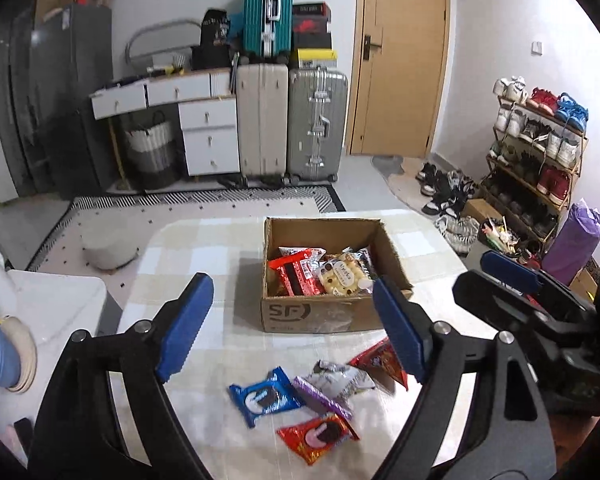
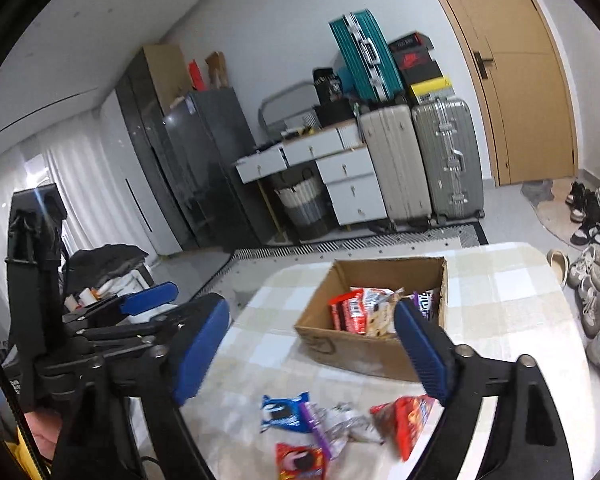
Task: Organize snacks
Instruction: 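Move both tools back over the remaining snacks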
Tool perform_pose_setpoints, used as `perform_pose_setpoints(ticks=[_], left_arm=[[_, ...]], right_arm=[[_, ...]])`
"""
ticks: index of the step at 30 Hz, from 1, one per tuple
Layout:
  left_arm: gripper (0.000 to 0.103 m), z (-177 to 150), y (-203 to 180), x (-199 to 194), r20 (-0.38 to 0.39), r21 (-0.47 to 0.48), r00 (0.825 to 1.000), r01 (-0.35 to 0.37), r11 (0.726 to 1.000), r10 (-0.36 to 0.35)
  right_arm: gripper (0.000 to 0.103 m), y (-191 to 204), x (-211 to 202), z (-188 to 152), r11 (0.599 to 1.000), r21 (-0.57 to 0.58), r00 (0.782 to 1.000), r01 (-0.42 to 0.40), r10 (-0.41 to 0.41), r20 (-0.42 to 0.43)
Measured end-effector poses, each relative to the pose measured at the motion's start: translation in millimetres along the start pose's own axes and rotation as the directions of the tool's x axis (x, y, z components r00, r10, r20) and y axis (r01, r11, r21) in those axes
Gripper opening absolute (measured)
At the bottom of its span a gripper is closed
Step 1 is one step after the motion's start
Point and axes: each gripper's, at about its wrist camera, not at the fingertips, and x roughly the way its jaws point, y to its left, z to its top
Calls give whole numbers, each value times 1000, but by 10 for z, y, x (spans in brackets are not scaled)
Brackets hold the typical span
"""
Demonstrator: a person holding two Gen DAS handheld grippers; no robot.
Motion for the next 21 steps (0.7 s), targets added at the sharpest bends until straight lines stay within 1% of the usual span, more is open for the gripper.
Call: perform_pose_setpoints(ticks=[2, 4, 8, 10, 11, 13, 15, 21], left_arm=[[82, -62, -22, -224, 21, 8, 1000, 1, 1000, -1], [82, -137, -51, -494, 48, 15, 999, -4, 1000, 3], [89, -300, -61, -1020, 110, 3, 994, -20, 1000, 20], [96, -379, -52, -1228, 132, -2, 991, -25, 1000, 25], [103, -421, -41, -1321, 143, -6, 989, -29, 1000, 30], [103, -558, -12, -1582, 179, -15, 983, -47, 999, 49], [103, -653, 41, -1764, 192, -20, 980, -55, 998, 58], [103, -941, 149, -2118, 199, -77, 976, -68, 995, 83]], right_arm=[[88, 107, -161, -48, 1000, -11, 1000, -8, 8, 12], [91, 229, -330, -106, 1000, -26, 1000, -13, 13, 26], [94, 426, -606, -228, 998, -58, 999, -14, 16, 38], [97, 488, -753, -299, 998, -67, 999, -13, 16, 50], [97, 518, -804, -328, 997, -72, 998, -13, 17, 55], [98, 597, -942, -409, 996, -85, 998, -11, 17, 68], [99, 670, -1048, -483, 995, -100, 997, -6, 13, 73], [102, 770, -1234, -679, 993, -116, 996, 5, 5, 89]])
